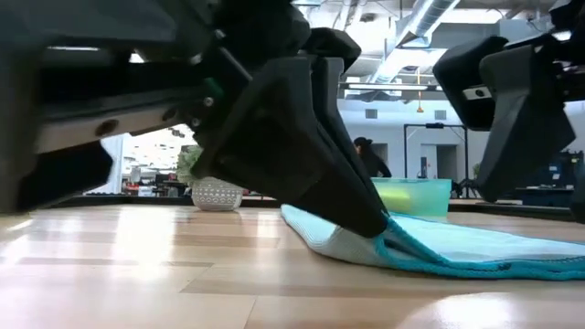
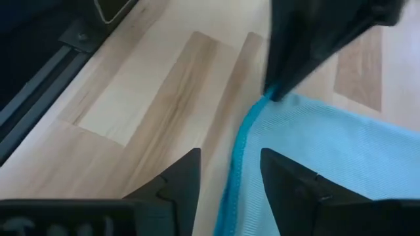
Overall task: Roll microfiber towels into tight, uniform cylinder then place into a basket
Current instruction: Roll the blue microfiber cloth
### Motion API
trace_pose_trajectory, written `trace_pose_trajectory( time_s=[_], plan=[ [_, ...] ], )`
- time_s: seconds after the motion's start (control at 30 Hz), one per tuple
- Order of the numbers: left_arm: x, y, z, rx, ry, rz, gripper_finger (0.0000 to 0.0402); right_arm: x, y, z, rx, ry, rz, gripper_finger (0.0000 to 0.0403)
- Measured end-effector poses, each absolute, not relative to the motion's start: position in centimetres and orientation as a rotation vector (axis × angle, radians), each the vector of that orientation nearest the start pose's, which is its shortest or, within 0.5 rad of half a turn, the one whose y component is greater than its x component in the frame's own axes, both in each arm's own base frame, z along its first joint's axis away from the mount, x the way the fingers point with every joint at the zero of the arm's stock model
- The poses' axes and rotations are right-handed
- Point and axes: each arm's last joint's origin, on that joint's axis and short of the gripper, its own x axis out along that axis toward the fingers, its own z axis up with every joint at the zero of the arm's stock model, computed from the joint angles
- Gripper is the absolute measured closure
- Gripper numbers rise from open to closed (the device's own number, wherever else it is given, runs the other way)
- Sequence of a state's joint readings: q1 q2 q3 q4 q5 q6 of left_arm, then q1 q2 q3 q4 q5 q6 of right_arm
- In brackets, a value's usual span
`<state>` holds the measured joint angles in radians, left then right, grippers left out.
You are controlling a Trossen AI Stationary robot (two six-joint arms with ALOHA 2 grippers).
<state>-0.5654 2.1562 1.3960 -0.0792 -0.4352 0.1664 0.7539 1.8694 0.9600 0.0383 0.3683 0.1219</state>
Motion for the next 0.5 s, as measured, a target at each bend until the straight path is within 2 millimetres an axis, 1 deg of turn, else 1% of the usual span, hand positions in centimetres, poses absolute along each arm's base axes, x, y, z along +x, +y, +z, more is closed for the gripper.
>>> trace_pose_trajectory(
  time_s=[0.07, 0.13, 0.23, 0.37, 0.5],
  plan=[
    [38.4, -22.9, 13.0, 0.548, 0.722, -0.129, 0.0399, 26.6, 23.8, 12.7, -0.355, 0.758, 0.316, 0.0233],
    [38.5, -22.8, 13.1, 0.534, 0.719, -0.112, 0.0399, 26.6, 23.8, 12.7, -0.356, 0.755, 0.307, 0.0236],
    [38.5, -23.0, 13.1, 0.485, 0.719, -0.164, 0.0400, 26.6, 23.7, 12.7, -0.316, 0.759, 0.284, 0.0232],
    [38.2, -23.3, 12.9, 0.395, 0.720, -0.163, 0.0401, 26.7, 23.7, 12.7, -0.272, 0.758, 0.272, 0.0203],
    [37.3, -23.7, 12.3, 0.374, 0.717, -0.083, 0.0401, 26.7, 23.7, 12.7, -0.271, 0.759, 0.271, 0.0171]
  ],
)
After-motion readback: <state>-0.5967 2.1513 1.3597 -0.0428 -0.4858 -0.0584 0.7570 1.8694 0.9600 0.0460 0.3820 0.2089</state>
